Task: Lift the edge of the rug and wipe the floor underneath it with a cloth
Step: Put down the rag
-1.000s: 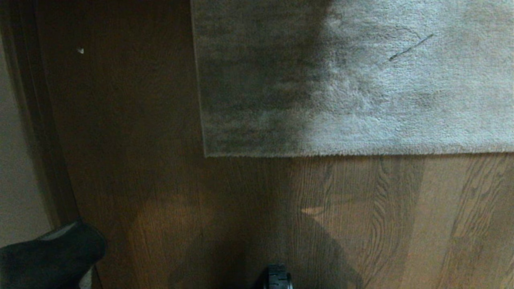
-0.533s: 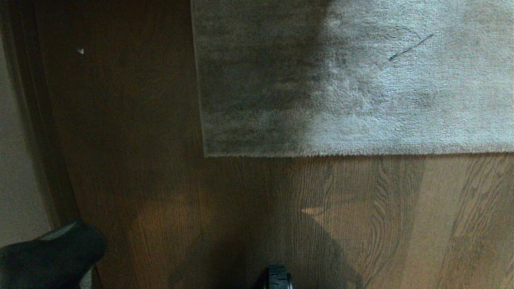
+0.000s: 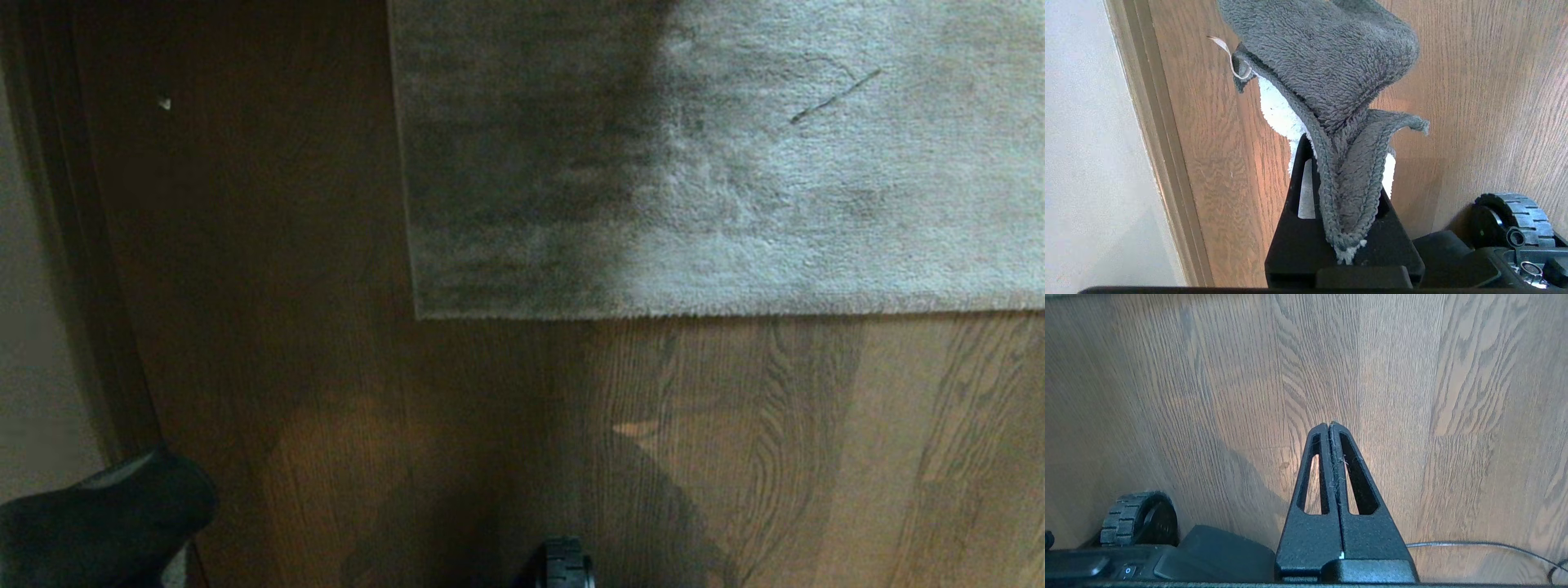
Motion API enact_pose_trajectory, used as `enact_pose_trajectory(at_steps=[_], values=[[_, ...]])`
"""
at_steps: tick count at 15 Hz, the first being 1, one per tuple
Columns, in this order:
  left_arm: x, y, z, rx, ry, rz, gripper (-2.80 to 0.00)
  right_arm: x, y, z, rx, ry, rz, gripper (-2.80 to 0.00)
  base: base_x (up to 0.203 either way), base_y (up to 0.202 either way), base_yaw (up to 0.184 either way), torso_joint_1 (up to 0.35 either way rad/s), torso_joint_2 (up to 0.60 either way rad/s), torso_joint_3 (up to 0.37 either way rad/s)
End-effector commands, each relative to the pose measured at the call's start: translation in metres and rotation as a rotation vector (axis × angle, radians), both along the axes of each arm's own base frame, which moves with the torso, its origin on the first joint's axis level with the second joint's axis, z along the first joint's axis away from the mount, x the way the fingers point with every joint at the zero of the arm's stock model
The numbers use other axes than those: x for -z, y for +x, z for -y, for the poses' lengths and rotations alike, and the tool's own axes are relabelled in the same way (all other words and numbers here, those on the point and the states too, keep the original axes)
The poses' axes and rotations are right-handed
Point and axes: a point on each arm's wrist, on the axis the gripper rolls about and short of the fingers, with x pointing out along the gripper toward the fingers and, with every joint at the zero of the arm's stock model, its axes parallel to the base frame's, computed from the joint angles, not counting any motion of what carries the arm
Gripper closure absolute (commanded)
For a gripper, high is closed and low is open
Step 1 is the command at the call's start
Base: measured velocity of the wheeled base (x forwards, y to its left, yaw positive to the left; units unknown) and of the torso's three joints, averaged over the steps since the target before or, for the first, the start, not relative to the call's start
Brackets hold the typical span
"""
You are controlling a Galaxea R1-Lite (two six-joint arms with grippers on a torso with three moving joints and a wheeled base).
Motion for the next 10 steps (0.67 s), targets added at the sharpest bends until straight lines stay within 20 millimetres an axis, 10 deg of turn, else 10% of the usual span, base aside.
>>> enact_pose_trajectory(at_steps=[1, 10], values=[[-0.0001, 0.0, 0.0, -0.001, 0.0, 0.001, 0.0, 0.0003, -0.0011, 0.0, 0.0, 0.0, 0.014, 0.0, 0.0, 0.0, 0.0, 0.0, 0.0, 0.0], [0.0002, 0.0001, 0.0, -0.001, 0.0, 0.0, 0.0, 0.0003, -0.0011, 0.0, 0.0, 0.0, 0.014, 0.0, 0.0, 0.0, 0.0, 0.0, 0.0, 0.0]])
